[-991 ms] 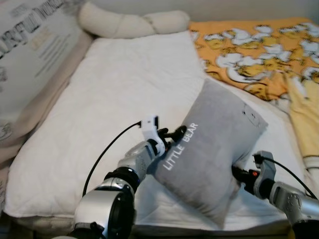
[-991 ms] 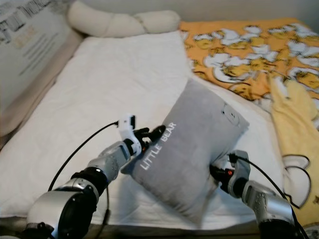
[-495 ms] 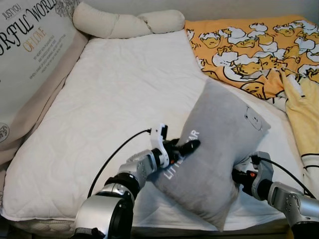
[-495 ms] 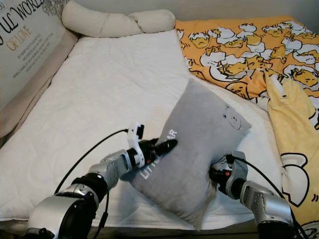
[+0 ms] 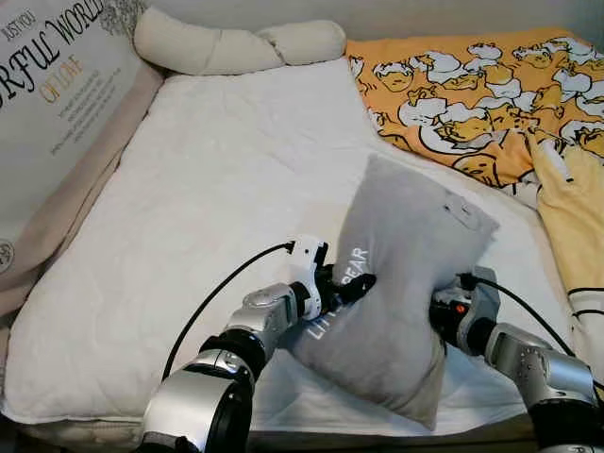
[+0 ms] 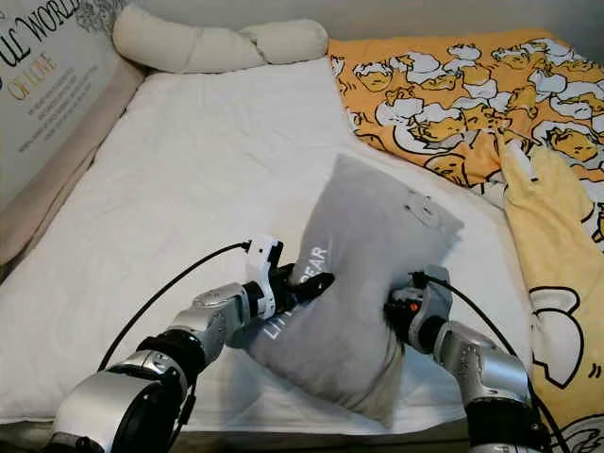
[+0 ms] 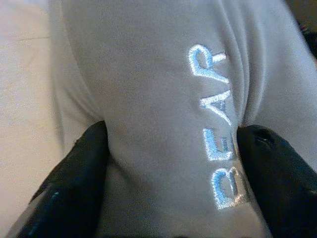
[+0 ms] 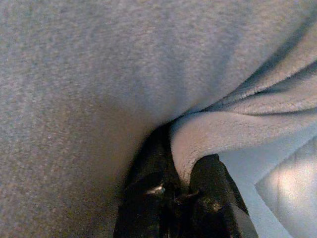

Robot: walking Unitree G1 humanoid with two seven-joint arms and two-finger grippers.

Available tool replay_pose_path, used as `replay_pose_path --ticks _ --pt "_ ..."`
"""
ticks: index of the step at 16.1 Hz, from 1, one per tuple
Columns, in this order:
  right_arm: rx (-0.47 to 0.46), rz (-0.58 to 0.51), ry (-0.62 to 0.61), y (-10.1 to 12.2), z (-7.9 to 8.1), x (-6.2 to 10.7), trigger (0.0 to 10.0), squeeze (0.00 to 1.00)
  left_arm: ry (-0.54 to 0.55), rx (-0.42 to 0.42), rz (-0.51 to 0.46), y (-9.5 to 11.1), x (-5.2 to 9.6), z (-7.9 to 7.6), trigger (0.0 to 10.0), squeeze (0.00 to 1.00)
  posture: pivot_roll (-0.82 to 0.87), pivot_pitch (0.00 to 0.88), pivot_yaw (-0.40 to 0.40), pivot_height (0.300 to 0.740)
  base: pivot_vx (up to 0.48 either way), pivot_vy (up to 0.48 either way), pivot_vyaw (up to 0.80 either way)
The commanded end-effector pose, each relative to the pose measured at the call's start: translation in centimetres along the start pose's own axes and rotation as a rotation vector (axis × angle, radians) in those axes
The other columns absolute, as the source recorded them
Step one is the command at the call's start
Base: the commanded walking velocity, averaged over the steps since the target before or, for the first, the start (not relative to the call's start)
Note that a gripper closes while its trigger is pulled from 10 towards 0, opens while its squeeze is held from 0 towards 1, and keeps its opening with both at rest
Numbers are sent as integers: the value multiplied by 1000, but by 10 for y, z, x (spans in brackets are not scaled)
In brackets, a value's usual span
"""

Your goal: Clean up the room

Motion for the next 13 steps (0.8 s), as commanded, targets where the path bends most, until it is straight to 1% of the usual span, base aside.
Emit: replay_pose_path --ticks 1,2,4,5,6,7,8,9,10,11,12,13 --pt "47 -81 101 23 32 -11 0 0 10 -3 55 -14 0 -3 0 0 -269 0 127 740 0 0 0" --pt "60 -113 129 30 46 -17 0 0 32 1 29 -9 3 3 0 0 -247 0 126 740 0 0 0" --pt "66 -144 149 35 57 -20 0 0 34 4 -3 -3 5 7 0 0 -220 0 123 740 0 0 0" --pt "71 -179 161 41 67 -23 0 0 44 -7 -40 5 7 11 0 0 -207 0 124 740 0 0 0" --pt "78 -199 164 42 73 -26 0 0 56 -21 -58 9 10 14 0 0 -191 0 127 740 0 0 0" --pt "114 -219 155 44 80 -29 0 0 88 -64 -87 15 15 20 0 0 -186 0 128 740 0 0 0" --pt "200 -291 123 51 94 -34 0 0 193 -81 -208 30 33 35 0 0 -165 0 118 740 0 0 0" --pt "220 -356 119 59 99 -32 0 0 240 -97 -244 34 42 41 0 0 -153 0 108 740 0 0 0" --pt "208 -381 124 62 102 -31 0 0 260 -109 -256 35 46 42 0 0 -141 0 98 740 0 0 0" --pt "200 -442 126 67 106 -26 0 0 310 -149 -290 40 56 44 0 0 -109 0 69 740 0 0 0" --pt "214 -467 117 66 108 -23 0 0 332 -179 -310 45 61 42 0 0 -94 0 57 740 0 0 0" --pt "245 -505 87 62 109 -18 0 0 361 -240 -336 52 71 34 0 0 -78 0 48 740 0 0 0"
Point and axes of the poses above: a point about 5 cm out from each wrist's last joint towards the gripper, its own x axis pointing back from the gripper into the wrist, its own y axis along the axis of the wrist's last joint, z = x × y, the point moved 3 cm from there along -x, pointing out of the wrist towards the gripper, and after that the axes turned 4 degrees about -x, right-handed, at the moved point
